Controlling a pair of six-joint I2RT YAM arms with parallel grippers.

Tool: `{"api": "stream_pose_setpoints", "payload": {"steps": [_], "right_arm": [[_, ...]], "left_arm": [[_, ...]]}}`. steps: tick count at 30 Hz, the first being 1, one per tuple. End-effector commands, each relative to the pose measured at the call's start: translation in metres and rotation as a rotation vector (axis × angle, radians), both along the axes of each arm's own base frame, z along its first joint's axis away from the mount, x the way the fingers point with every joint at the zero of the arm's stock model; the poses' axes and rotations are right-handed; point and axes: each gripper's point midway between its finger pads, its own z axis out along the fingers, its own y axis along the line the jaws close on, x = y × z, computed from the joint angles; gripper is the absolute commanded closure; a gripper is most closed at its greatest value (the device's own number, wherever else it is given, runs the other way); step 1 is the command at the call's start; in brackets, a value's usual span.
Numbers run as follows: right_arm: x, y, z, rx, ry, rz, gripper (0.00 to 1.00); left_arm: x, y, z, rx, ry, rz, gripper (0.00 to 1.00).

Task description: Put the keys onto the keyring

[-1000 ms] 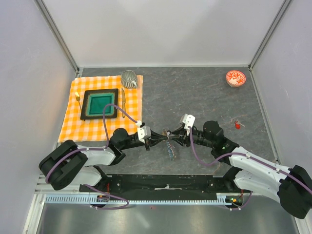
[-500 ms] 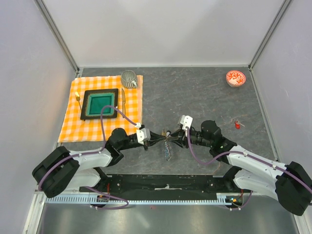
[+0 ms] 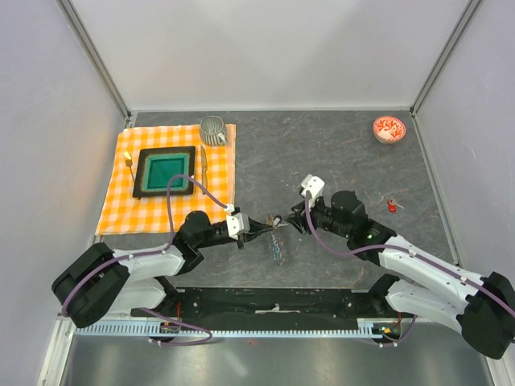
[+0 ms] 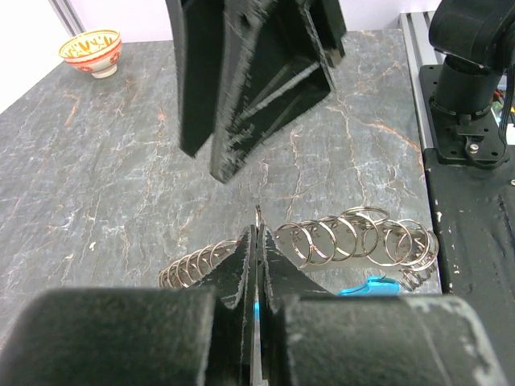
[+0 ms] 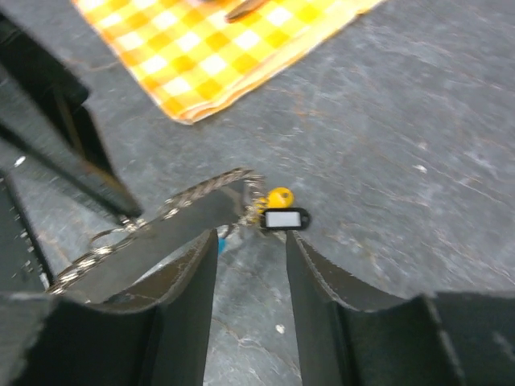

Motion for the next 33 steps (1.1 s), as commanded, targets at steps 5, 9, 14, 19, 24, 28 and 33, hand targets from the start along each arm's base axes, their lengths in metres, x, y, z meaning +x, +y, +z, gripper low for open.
{"api": "stream_pose_setpoints", "payload": {"steps": [5,9,14,19,24,28,33], "right_arm": [[0.043,-0.069,0.008,-0.085,0.145,-0.515,0.41],[0.059,-0.116,-0.011,-0.154,0.284,-0.714,0.38],[0.08,-0.184,-0.033,-0.206,0.399,-0.993,0.39],[0.101,-0.243,-0.043,-0.238,0.431,-1.211,0.4],[0.12,-0.298,-0.037,-0.214,0.405,-1.343,0.43],[0.128,-0.323,-0.045,-0.312,0.36,-1.296,0.51],[0.141,-0.331,-0.047,-0.3,0.281,-1.103,0.51]], "left_arm": [[0.005,0.004,0.017,-0.015,-0.123,0.029,0.98],[0.005,0.006,0.016,-0.008,-0.125,0.039,0.98],[0.007,0.009,0.015,-0.004,-0.124,0.059,0.98],[0.005,0.01,0.015,0.0,-0.122,0.058,0.98],[0.006,0.012,0.016,0.01,-0.14,0.077,0.98],[0.006,0.013,0.016,0.025,-0.16,0.093,0.98],[0.002,0.012,0.018,0.036,-0.199,0.11,0.98]]}}
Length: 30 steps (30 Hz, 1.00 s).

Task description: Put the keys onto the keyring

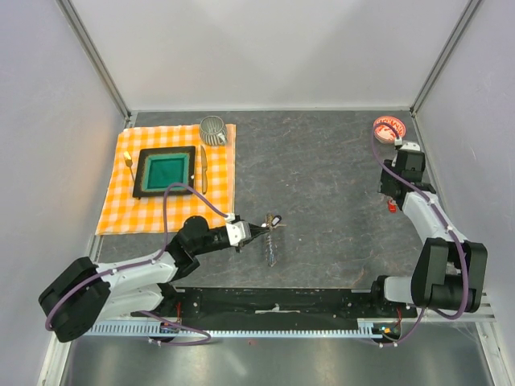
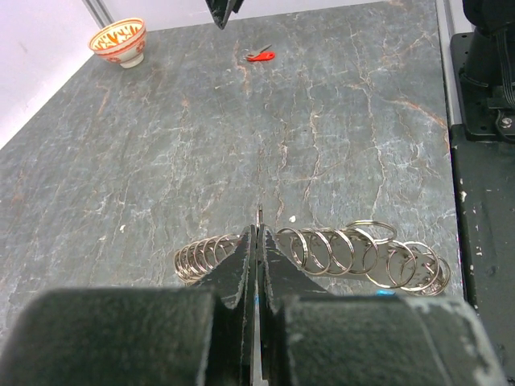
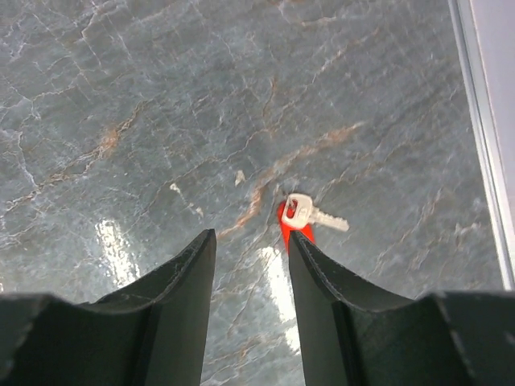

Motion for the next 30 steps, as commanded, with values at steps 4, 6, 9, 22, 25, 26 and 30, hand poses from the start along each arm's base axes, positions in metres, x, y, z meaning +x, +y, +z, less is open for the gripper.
{"api": "stream_pose_setpoints", "payload": {"steps": [4,6,9,22,25,26,30], "right_arm": [[0.016,-0.014,-0.011,-0.003,-0.037,0.264,0.52],[0.015,-0.017,-0.021,0.032,-0.02,0.288,0.52],[0.013,-0.02,-0.04,0.077,0.028,0.304,0.55],[0.006,-0.039,-0.063,0.075,0.095,0.272,0.6],[0.007,-0.039,-0.068,0.08,0.109,0.279,0.63],[0.007,-0.04,-0.069,0.077,0.111,0.281,0.64],[0.008,-0.041,-0.072,0.079,0.121,0.283,0.67]], "left_arm": [[0.003,0.002,0.022,-0.026,-0.151,0.054,0.98],[0.004,0.003,0.024,-0.029,-0.156,0.062,0.98],[0.002,0.004,0.026,-0.035,-0.16,0.064,0.98],[0.001,0.005,0.029,-0.044,-0.17,0.071,0.98],[0.001,0.005,0.029,-0.044,-0.17,0.071,0.98],[0.001,0.005,0.03,-0.045,-0.171,0.071,0.98],[0.001,0.005,0.028,-0.041,-0.169,0.073,0.98]]}}
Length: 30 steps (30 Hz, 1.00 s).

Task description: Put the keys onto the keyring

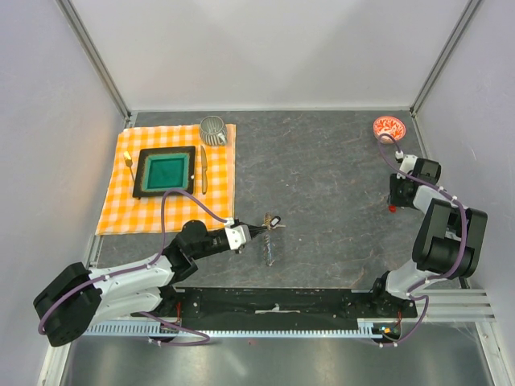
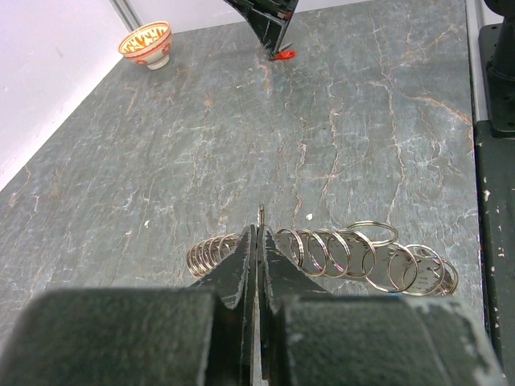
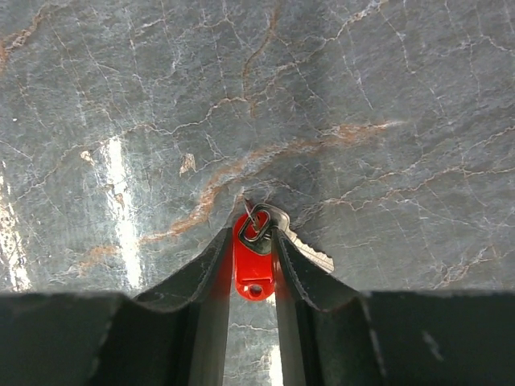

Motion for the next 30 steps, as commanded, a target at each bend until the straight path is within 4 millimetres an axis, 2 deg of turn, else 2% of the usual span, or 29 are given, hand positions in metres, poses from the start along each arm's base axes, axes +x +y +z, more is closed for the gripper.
{"api": "stream_pose_setpoints", "payload": {"steps": [1,14,21,30], "right_arm": [[0.013,-0.005,0.007,-0.011,-0.037,0.025,0.68],[0.016,-0.006,0.004,-0.009,-0.024,0.038,0.76],[0.023,-0.011,0.015,-0.033,-0.039,0.046,0.76],[0.022,-0.009,0.01,-0.026,-0.008,0.072,0.79]], "left_arm": [[0.002,0.0,0.022,-0.047,-0.102,0.01,0.98],[0.004,0.0,0.02,-0.042,-0.098,0.014,0.98],[0.003,0.0,0.02,-0.042,-0.098,0.011,0.98],[0.002,0.0,0.019,-0.041,-0.097,0.007,0.98]]}}
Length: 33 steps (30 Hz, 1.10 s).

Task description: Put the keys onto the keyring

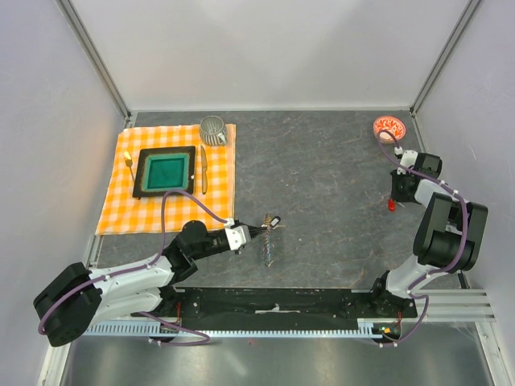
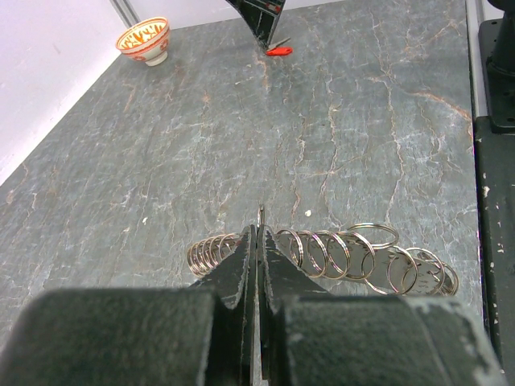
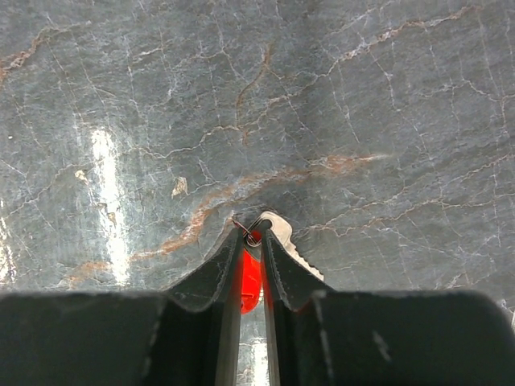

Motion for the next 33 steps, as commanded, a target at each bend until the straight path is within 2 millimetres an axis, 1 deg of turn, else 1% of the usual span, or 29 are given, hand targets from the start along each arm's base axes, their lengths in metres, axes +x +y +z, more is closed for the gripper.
{"api": "stream_pose_setpoints", "payload": {"steps": [1,6,9,10,13,17,20,22,23,24,26,27,28,29,30,31,32,33], "right_arm": [[0.006,-0.003,0.004,-0.001,-0.006,0.024,0.8],[0.005,-0.002,0.0,0.001,0.006,0.029,0.81],[0.004,-0.001,-0.001,0.007,0.008,0.03,0.85],[0.005,-0.001,-0.001,0.007,0.01,0.032,0.88],[0.007,0.001,0.004,0.013,-0.009,0.038,0.94],[0.012,0.008,0.017,0.041,-0.055,0.05,0.97],[0.018,0.018,0.029,0.05,-0.093,0.078,1.0],[0.021,0.031,0.036,0.044,-0.113,0.111,1.0],[0.023,0.036,0.042,0.042,-0.13,0.124,1.0],[0.025,0.05,0.046,0.045,-0.138,0.16,1.0],[0.028,0.065,0.057,0.036,-0.161,0.187,1.0],[0.027,0.084,0.059,0.038,-0.157,0.235,1.0],[0.026,0.094,0.062,0.034,-0.159,0.257,1.0],[0.024,0.1,0.07,0.018,-0.174,0.27,1.0],[0.021,0.117,0.073,0.017,-0.172,0.311,1.0],[0.018,0.123,0.076,0.014,-0.177,0.329,1.0],[0.015,0.129,0.085,0.007,-0.203,0.34,1.0],[0.012,0.139,0.09,0.013,-0.213,0.362,1.0]], "left_arm": [[0.003,-0.001,0.022,-0.048,-0.1,0.007,0.98],[0.003,-0.001,0.022,-0.048,-0.1,0.007,0.98],[0.002,-0.001,0.022,-0.049,-0.101,0.004,0.98],[0.003,-0.001,0.022,-0.048,-0.1,0.007,0.98],[0.003,-0.001,0.022,-0.049,-0.101,0.006,0.98],[0.002,-0.001,0.023,-0.05,-0.102,0.004,0.98],[0.002,-0.001,0.023,-0.052,-0.102,0.004,0.98],[0.002,-0.001,0.024,-0.053,-0.103,0.004,0.98],[0.002,-0.001,0.024,-0.053,-0.103,0.003,0.98],[0.002,-0.001,0.024,-0.052,-0.102,0.004,0.98],[0.003,-0.001,0.024,-0.052,-0.102,0.004,0.98],[0.002,-0.002,0.024,-0.05,-0.102,0.003,0.98],[0.003,-0.001,0.022,-0.047,-0.099,0.005,0.98],[0.003,-0.002,0.023,-0.047,-0.099,0.005,0.98],[0.002,-0.002,0.022,-0.045,-0.098,0.001,0.98],[0.003,-0.003,0.022,-0.043,-0.097,0.002,0.98],[0.003,-0.003,0.021,-0.041,-0.095,0.002,0.98],[0.003,-0.004,0.021,-0.037,-0.092,-0.002,0.98]]}}
